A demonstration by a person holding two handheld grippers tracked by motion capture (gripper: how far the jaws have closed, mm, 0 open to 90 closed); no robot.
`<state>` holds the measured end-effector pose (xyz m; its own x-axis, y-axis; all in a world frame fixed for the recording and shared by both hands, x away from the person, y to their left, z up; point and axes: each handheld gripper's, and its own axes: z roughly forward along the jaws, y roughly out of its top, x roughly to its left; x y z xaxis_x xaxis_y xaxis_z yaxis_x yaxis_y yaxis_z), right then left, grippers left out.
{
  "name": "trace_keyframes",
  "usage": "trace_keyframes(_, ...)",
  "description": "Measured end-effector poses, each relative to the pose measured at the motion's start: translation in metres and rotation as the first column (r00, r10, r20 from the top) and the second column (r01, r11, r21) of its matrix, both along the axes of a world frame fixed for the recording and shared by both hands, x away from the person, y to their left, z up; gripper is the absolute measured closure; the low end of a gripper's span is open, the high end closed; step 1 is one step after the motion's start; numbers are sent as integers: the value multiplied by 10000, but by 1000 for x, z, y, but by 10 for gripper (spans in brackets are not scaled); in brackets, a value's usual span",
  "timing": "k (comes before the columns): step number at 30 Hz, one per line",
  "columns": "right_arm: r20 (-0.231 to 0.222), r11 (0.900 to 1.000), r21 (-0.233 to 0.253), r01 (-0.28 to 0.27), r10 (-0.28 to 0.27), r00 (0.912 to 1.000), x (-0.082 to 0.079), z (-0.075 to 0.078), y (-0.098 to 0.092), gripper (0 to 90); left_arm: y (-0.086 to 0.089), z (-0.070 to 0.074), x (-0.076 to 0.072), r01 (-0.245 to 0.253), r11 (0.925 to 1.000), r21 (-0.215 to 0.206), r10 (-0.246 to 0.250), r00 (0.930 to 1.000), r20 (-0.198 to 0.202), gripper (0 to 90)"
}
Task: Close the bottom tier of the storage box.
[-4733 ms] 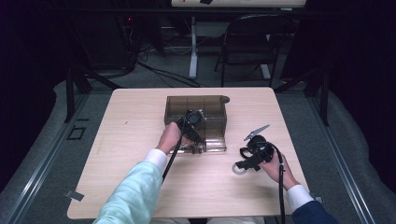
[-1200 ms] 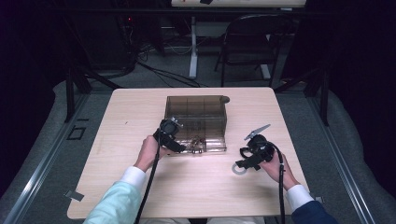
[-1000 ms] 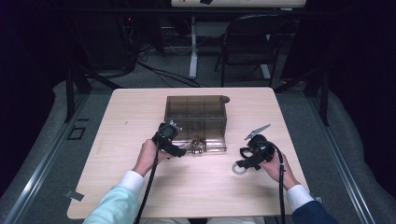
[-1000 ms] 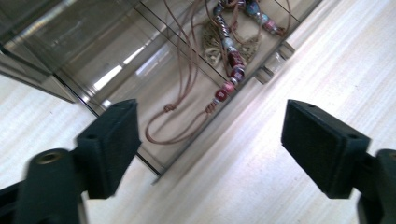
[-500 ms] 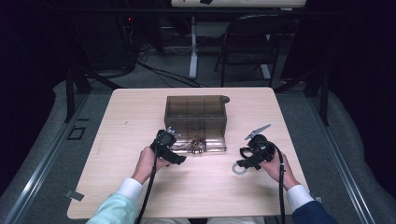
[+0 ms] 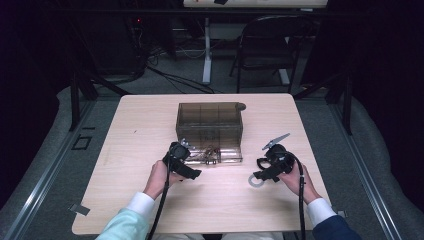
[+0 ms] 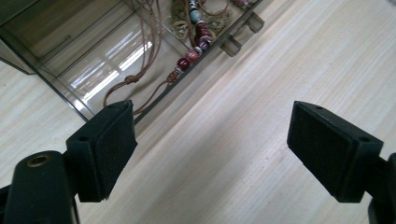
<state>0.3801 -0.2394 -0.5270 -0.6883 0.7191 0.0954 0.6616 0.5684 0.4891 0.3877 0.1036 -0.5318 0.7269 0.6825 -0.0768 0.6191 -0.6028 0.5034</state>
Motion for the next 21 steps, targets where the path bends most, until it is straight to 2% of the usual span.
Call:
trace_keyframes(5, -36, 10000, 72, 21, -21, 10000, 0, 0, -1, 130, -2, -2, -6, -87, 10000, -6, 87, 9999, -111, 136)
trace_keyframes(8, -38, 9999, 140, -16, 17, 10000, 0, 0, -1, 130, -2, -1, -8, -101, 9997, -227, 98, 9999, -130, 145)
trace_keyframes(12, -30, 9999, 94, -70, 70, 10000, 0, 0, -1, 132, -4, 1, -16, -59, 9992, -401, 69, 9996, 260, 180)
trace_keyframes(17, 19, 9999, 63, -85, 84, 10000, -1, 1, 0, 134, -6, -1, -20, -63, 9980, -632, 96, 9986, 526, 350)
trace_keyframes(21, -13, 10000, 54, -66, 66, 10000, 0, 1, 0, 136, -9, -6, -21, 34, 9966, -825, 4, 9989, 466, 490)
